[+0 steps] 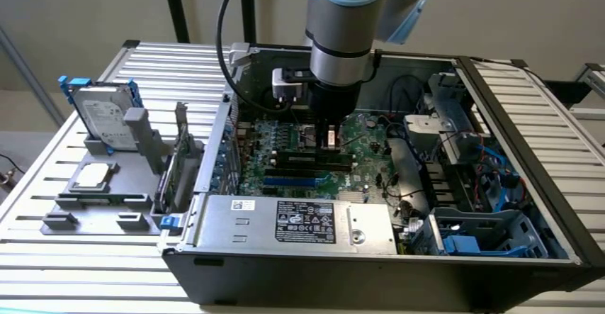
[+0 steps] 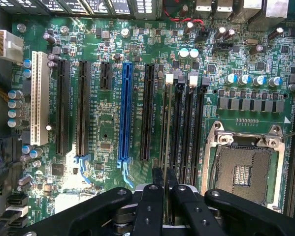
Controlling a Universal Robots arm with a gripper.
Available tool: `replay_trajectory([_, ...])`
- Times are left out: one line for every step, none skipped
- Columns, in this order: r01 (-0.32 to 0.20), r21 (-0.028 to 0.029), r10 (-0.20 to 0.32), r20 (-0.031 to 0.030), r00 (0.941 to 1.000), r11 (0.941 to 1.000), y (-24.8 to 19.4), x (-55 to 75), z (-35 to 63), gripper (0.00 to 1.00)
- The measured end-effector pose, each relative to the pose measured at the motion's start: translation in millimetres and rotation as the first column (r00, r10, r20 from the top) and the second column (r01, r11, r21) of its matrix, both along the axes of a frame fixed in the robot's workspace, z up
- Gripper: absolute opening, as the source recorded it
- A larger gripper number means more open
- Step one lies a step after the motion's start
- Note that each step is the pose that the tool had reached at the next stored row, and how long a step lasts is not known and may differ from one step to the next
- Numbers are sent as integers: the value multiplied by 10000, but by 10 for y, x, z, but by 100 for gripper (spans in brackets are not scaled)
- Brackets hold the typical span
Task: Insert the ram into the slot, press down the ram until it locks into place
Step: 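Insert the ram into the slot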
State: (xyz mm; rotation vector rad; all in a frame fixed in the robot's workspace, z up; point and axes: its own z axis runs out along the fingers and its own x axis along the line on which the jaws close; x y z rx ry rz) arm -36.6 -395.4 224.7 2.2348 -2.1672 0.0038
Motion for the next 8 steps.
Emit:
replay_trajectory([0, 2, 0, 1, 10000, 10000, 0, 0, 1, 14])
replay_trajectory([0, 3, 0, 1, 10000, 10000, 0, 0, 2, 14])
replay_trajectory([0, 2, 0, 1, 10000, 10000, 0, 0, 5, 14])
replay_trajectory([0, 3, 0, 1, 10000, 10000, 0, 0, 8, 14])
replay_trajectory([1, 3, -1, 2, 10000, 10000, 0, 0, 14, 14])
replay_trajectory([0, 0, 0, 0, 10000, 10000, 0, 0, 23, 14])
replay_trajectory([1, 1, -1, 0, 10000, 10000, 0, 0, 31, 14])
replay_trajectory([1, 1, -1, 0, 10000, 10000, 0, 0, 39, 14])
